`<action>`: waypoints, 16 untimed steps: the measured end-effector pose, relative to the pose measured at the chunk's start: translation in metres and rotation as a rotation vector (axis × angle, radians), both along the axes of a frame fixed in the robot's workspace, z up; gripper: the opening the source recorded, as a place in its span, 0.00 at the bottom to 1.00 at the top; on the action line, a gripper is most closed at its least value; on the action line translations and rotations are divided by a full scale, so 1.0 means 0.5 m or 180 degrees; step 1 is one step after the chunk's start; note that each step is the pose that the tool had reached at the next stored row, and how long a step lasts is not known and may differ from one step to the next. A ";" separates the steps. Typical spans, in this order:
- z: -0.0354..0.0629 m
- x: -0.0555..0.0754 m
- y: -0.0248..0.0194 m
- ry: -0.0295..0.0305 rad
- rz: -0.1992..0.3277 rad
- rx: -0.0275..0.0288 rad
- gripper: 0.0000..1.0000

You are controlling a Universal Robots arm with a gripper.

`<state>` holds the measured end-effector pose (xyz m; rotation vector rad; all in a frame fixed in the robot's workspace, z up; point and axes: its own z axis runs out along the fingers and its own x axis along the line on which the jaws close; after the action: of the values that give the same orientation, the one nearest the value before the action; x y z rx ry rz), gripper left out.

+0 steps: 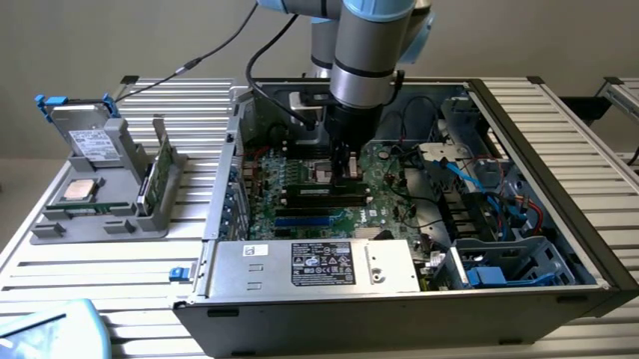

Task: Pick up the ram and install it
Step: 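Insert the ram into the slot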

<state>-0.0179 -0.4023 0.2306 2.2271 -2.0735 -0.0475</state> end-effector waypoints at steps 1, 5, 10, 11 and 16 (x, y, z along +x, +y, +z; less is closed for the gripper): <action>-0.002 0.000 0.0000 0.0000 0.0000 -0.0003 0.14; -0.005 0.000 -0.0004 0.0000 0.0000 -0.0014 0.14; -0.008 0.000 -0.0020 0.0000 0.0000 -0.0016 0.14; -0.008 0.000 -0.0021 0.0000 0.0000 -0.0017 0.14; -0.014 0.000 -0.0021 0.0000 0.0000 -0.0024 0.14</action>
<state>-0.0177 -0.4033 0.2238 2.2228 -2.0702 -0.0398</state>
